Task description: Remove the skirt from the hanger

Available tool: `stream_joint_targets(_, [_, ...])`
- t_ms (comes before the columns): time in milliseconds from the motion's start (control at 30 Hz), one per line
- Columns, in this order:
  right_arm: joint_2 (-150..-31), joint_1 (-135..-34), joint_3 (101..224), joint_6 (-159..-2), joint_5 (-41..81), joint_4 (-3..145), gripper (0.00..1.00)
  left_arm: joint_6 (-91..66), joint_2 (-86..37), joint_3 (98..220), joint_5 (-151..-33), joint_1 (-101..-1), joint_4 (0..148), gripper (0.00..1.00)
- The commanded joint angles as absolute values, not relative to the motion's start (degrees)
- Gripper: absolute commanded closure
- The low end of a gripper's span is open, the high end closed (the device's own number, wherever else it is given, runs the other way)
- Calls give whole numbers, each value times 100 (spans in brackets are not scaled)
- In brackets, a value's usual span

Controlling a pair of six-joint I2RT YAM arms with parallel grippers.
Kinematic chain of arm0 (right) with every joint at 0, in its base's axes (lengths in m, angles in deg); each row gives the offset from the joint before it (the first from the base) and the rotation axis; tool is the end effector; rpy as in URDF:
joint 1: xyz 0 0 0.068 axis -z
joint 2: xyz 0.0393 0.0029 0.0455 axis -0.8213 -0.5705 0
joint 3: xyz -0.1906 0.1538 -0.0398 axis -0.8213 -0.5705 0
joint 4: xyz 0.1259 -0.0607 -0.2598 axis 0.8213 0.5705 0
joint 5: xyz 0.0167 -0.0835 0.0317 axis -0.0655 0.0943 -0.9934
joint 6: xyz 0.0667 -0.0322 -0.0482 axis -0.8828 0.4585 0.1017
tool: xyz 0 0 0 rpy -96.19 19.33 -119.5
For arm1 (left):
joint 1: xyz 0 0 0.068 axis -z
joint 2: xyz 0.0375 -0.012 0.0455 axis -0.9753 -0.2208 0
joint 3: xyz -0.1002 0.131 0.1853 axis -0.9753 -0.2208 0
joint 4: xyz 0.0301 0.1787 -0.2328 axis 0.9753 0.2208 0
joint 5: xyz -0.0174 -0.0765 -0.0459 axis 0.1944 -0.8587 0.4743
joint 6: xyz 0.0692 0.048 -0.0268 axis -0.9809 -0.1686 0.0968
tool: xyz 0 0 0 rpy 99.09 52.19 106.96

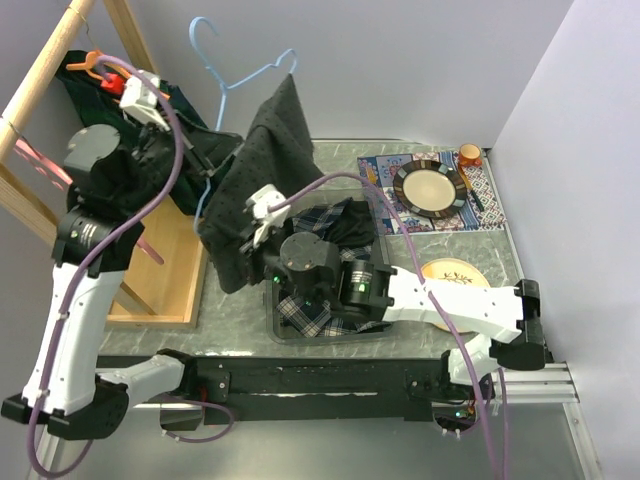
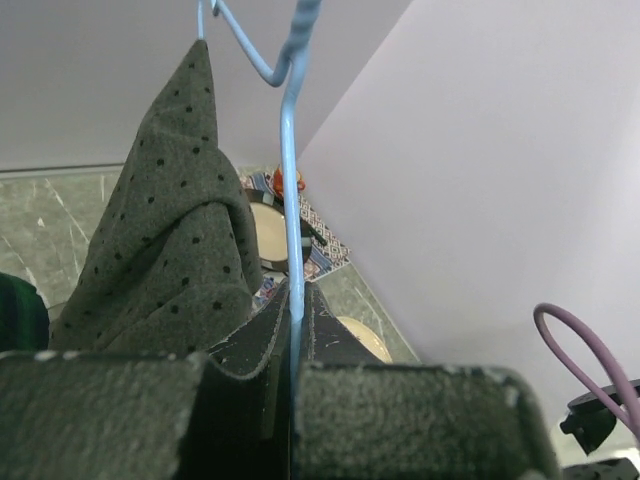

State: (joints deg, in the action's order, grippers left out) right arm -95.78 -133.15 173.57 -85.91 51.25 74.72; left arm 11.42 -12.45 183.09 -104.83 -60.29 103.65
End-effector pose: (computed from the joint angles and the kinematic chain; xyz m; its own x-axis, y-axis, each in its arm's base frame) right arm 0.1206 0.4133 0.4064 -0.1852 0.0653 -0.9805 -0.7909 0.5822 0.1882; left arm 0.2438 -0.1039 0.5429 -0.2856 -0.4792 -0.8300 0.5524 0.6254 -0.5511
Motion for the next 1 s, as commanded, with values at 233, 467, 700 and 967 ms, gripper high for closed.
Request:
stream_joint_targets(233, [-7142, -12017, 14708, -9516, 6118, 7389, 100, 668, -1550, 18929, -9529, -5597, 10058, 99])
stream_joint_targets(467, [-5754, -11868, 13398, -10843, 7164, 8365, 100, 273, -1919, 19332, -8880, -5404, 10514, 99])
stream_joint_targets(700, [-5171, -11867, 13009, -11152, 7191, 8761, 100, -114, -1866, 19508, -8141, -5360, 10761, 99])
stream_joint_targets(967, [-5687, -11867, 13211, -10624, 6004, 8067, 100, -246, -2042, 20167, -8167, -5360, 11174, 99])
